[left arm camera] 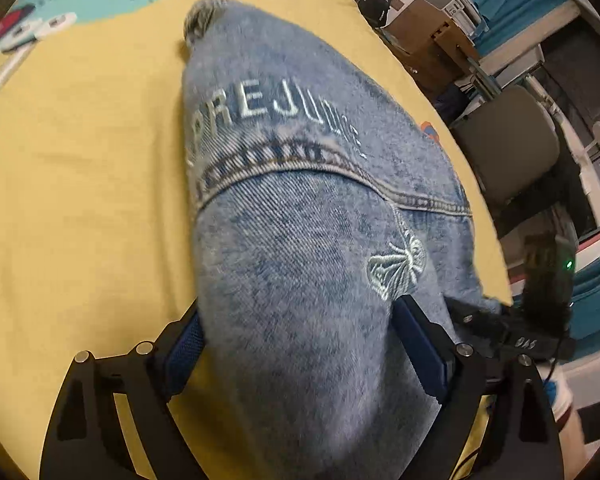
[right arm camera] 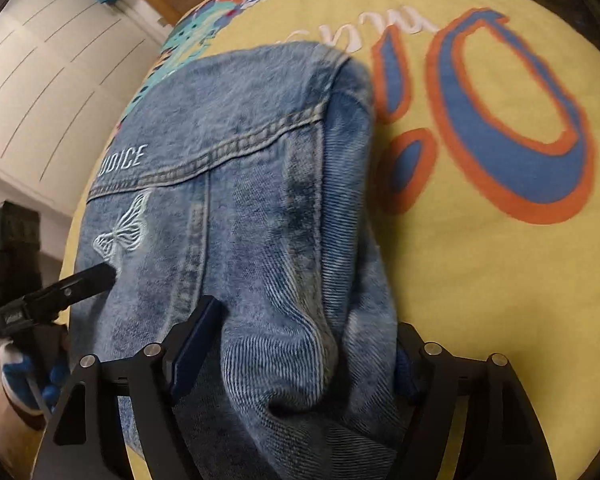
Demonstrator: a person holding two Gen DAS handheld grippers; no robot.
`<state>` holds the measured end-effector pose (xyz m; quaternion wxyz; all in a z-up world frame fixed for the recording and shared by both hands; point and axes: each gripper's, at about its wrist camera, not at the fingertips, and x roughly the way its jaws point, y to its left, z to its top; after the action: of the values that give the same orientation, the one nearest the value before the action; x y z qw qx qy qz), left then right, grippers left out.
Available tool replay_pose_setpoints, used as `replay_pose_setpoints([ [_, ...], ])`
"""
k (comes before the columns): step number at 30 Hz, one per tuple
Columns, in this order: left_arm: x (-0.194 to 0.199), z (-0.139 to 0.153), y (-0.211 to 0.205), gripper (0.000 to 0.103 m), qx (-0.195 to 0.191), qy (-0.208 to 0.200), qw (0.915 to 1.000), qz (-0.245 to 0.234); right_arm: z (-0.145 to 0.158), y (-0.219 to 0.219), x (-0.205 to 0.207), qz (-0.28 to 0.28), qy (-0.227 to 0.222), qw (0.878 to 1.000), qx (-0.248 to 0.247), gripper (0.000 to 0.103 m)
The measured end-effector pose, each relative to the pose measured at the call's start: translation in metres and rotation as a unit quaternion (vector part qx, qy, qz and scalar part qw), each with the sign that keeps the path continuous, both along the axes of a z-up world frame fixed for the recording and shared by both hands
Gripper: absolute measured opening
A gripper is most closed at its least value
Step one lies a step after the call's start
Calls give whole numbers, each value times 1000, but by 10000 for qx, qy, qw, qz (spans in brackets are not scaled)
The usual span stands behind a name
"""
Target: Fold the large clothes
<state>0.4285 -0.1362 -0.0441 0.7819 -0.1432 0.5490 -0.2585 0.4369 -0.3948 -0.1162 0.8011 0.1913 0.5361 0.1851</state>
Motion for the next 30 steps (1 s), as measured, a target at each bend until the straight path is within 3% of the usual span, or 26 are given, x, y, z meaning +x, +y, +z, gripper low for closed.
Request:
replay_pose_setpoints([
  [3,2,4,8,67,-225,-66,9997,73,-10,-2,2,-47,89,9982,596,47],
  [5,0,11,20,46,-563,-78,9982,182,-12,-6,1,-172,91,9949,995,37],
  [8,-2,38,35,36,-790,-385,9961,76,0,-3,-5,-195,-210,9920,1230,27],
  [13,-8,99,77,35,-750,-1052,9916,-40,42,28,-4,-46,-829,9863,1423,24],
  [19,-16,134,152,35,-546,-1494,9871,166,75,94,7,204,-1226,9764,1766,24],
  [22,-26,119,172,35,-452,-1404,9887,263,73,130,14,356,-1181,9781,1676,24],
  [25,-24,81,183,36,-341,-1042,9932,379,57,152,18,416,-946,9837,1469,24],
  [28,-25,34,188,48,245,-557,9975,356,24,173,19,522,-502,9937,860,26],
  [30,-37,25,195,60,403,-690,9960,388,16,178,13,578,-460,9951,664,31],
])
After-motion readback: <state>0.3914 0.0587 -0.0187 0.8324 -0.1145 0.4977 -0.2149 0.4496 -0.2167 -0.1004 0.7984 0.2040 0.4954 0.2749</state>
